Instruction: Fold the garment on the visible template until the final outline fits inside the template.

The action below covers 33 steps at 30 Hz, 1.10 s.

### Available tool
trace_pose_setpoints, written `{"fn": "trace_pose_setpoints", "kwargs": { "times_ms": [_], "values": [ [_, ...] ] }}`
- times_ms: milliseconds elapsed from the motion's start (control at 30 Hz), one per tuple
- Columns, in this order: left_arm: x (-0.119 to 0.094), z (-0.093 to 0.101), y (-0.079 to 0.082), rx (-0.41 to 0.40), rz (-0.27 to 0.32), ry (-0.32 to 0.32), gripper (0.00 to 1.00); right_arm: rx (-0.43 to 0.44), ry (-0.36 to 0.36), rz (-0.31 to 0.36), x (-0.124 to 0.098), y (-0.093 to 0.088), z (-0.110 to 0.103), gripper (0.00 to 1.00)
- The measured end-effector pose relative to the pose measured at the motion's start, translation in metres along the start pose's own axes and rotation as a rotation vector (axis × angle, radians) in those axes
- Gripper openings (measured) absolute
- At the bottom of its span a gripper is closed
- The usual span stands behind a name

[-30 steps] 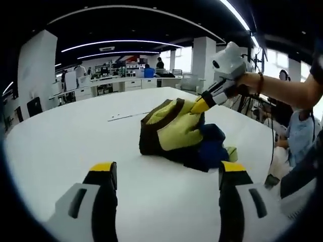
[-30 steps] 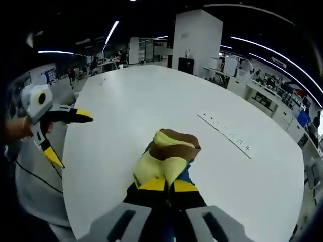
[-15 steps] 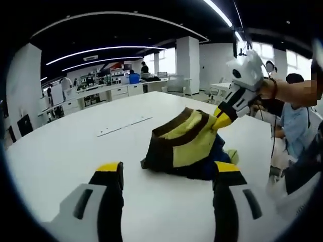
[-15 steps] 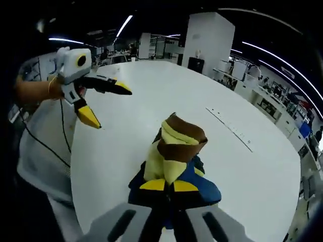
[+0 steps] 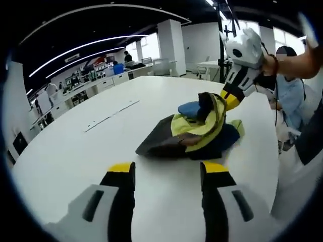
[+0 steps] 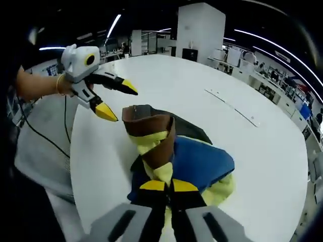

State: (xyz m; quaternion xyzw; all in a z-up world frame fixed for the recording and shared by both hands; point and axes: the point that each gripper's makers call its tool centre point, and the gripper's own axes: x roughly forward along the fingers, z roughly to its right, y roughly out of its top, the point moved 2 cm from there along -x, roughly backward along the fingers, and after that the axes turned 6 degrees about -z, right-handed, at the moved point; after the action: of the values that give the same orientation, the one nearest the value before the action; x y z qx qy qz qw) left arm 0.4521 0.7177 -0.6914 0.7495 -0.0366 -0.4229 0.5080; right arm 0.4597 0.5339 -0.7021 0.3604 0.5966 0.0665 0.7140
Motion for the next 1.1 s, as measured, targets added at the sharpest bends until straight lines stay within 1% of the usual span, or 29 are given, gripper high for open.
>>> {"fn": "trace_pose_setpoints", "kwargs": {
  "times_ms": [67, 133, 167, 233, 333, 400, 467, 500, 533, 633, 733, 800, 833, 900, 967, 1033, 1100],
  "values": [
    [0.002, -0.003, 0.003, 0.019, 0.004, -0.002, 0.49, 0.004, 0.011, -0.004, 0.001, -0.002, -0.002, 0.0],
    [0.006, -0.005, 0.009, 0.056, 0.015, -0.005, 0.47, 0.007, 0.015, -0.012, 0.004, -0.004, -0.002, 0.0],
    [0.009, -0.005, 0.011, 0.091, 0.017, -0.006, 0.46, 0.009, 0.017, -0.015, 0.004, -0.005, -0.001, 0.0],
    [0.015, -0.007, 0.009, 0.153, 0.002, -0.003, 0.44, 0.021, 0.017, -0.017, 0.005, -0.007, 0.0, 0.0],
    [0.023, -0.009, 0.005, 0.163, -0.024, -0.004, 0.43, 0.072, 0.014, -0.009, 0.004, -0.009, 0.004, 0.0],
    [0.026, -0.008, 0.007, 0.173, -0.008, -0.022, 0.42, 0.079, 0.022, -0.007, 0.003, -0.01, 0.005, 0.0],
    [0.03, -0.006, 0.009, 0.218, -0.005, -0.037, 0.42, 0.086, 0.022, -0.007, 0.004, -0.011, 0.006, 0.0],
    [0.031, -0.005, 0.01, 0.253, -0.007, -0.034, 0.42, 0.099, 0.022, -0.01, 0.004, -0.012, 0.008, 0.0],
    [0.033, -0.003, 0.011, 0.265, -0.003, -0.037, 0.41, 0.105, 0.025, -0.008, 0.004, -0.012, 0.008, 0.0],
    [0.04, 0.002, 0.01, 0.288, -0.011, -0.058, 0.38, 0.144, 0.058, -0.001, 0.004, -0.014, 0.008, 0.0],
    [0.046, 0.005, 0.011, 0.316, -0.016, -0.06, 0.36, 0.201, 0.088, 0.011, 0.004, -0.014, 0.008, 0.0],
    [0.049, 0.007, 0.012, 0.342, -0.018, -0.058, 0.33, 0.216, 0.104, 0.017, 0.003, -0.014, 0.008, 0.0],
    [0.051, 0.007, 0.012, 0.341, -0.018, -0.06, 0.31, 0.214, 0.11, 0.015, 0.003, -0.015, 0.007, 0.0],
    [0.054, 0.009, 0.011, 0.334, -0.023, -0.084, 0.24, 0.212, 0.118, 0.016, 0.003, -0.014, 0.006, 0.02],
    [0.056, 0.01, 0.012, 0.339, -0.021, -0.091, 0.17, 0.203, 0.14, 0.022, 0.0, -0.012, 0.002, 0.06],
    [0.057, 0.01, 0.012, 0.343, -0.023, -0.089, 0.16, 0.202, 0.154, 0.027, -0.006, -0.007, 0.001, 0.13],
    [0.057, 0.009, 0.011, 0.338, -0.027, -0.089, 0.15, 0.179, 0.153, 0.04, -0.013, 0.0, 0.002, 0.16]
  ]
}}
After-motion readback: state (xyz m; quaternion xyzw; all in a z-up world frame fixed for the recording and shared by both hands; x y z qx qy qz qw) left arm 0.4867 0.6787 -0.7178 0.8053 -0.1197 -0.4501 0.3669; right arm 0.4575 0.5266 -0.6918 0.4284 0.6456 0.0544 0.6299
